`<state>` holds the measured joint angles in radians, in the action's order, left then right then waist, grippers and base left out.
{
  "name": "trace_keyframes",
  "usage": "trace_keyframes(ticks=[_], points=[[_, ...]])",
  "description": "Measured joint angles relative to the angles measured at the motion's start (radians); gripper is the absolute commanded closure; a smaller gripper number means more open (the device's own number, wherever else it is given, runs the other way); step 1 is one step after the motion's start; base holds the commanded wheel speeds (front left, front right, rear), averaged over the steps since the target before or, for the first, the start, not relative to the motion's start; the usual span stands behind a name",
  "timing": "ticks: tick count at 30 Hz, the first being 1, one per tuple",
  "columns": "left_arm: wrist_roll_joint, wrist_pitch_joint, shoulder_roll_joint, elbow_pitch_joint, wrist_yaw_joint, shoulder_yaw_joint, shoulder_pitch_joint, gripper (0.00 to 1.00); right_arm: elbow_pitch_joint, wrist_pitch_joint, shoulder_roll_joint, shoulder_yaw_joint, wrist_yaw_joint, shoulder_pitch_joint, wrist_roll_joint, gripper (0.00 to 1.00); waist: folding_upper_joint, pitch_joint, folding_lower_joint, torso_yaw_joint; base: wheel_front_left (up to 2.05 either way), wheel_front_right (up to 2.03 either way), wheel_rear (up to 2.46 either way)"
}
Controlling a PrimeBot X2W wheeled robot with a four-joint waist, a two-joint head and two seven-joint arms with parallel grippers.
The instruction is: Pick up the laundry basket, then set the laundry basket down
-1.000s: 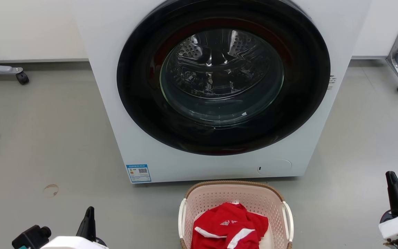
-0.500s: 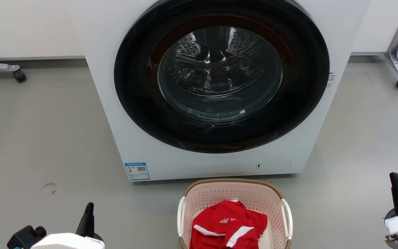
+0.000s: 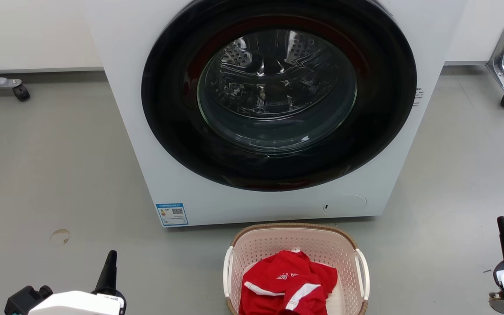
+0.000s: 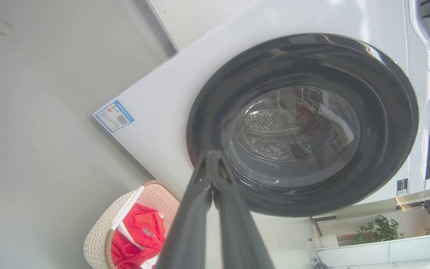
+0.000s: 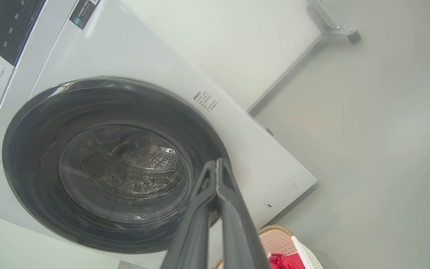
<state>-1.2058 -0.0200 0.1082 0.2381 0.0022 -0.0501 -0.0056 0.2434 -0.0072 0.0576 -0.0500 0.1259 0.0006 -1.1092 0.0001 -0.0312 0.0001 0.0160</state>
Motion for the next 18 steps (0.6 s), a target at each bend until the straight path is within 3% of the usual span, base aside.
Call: trace_keyframes(ticks=[18], points=[[-0.172,-0.041,-0.028,0.012,-0.054,0.058,-0.023,1.0,0.009,0.052,-0.011,-0.034,0.0,-0.022,-0.212,1.0,0.0,0.015,0.0,-0.007,0.0,0.0,0.0]])
